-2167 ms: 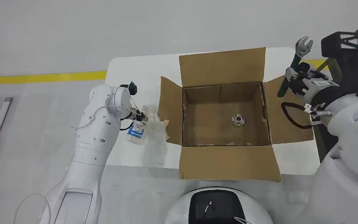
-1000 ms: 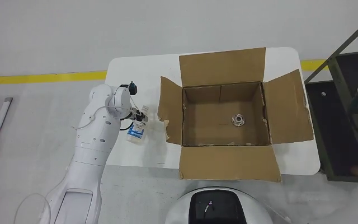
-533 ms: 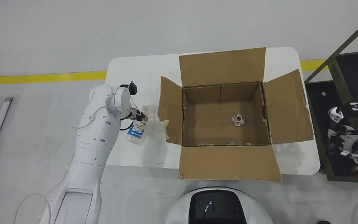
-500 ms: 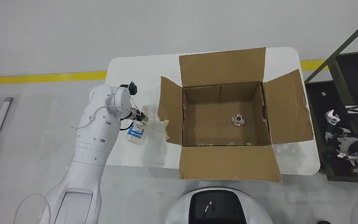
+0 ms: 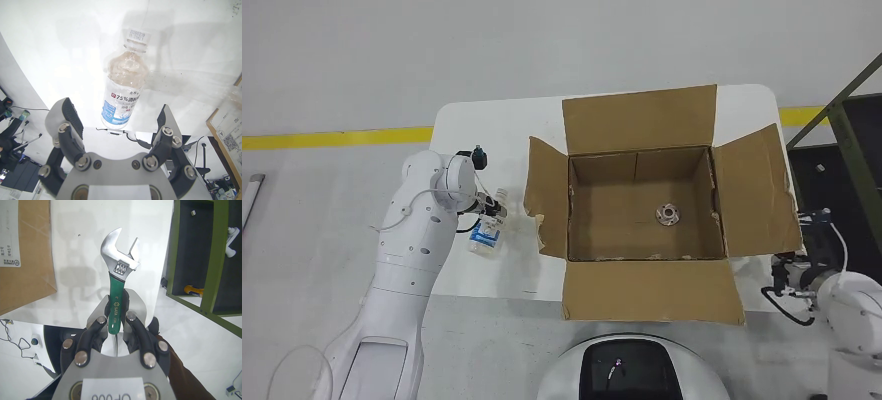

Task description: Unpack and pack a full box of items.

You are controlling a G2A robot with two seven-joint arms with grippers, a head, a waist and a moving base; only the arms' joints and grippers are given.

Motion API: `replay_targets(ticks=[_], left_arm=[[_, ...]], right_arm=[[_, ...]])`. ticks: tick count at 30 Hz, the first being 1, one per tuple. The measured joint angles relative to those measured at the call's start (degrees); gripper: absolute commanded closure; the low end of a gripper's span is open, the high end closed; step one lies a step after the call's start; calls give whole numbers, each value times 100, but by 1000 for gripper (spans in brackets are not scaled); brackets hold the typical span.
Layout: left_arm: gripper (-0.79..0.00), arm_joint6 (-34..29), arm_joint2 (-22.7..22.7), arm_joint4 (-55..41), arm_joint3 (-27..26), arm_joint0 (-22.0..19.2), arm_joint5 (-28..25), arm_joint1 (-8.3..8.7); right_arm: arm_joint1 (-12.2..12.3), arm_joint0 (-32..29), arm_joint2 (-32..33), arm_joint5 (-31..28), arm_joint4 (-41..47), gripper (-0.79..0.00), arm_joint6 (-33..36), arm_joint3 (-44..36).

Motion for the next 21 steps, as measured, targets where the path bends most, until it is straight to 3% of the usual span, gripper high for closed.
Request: replay_targets(ticks=[19, 21], left_arm=[[-785, 0, 0, 0, 0, 0, 0, 0], [-785, 0, 0, 0, 0, 0, 0, 0]], right_arm=[[149, 257, -602, 360, -495, 0, -186, 793], [164, 287, -612, 375, -507, -52, -204, 847]])
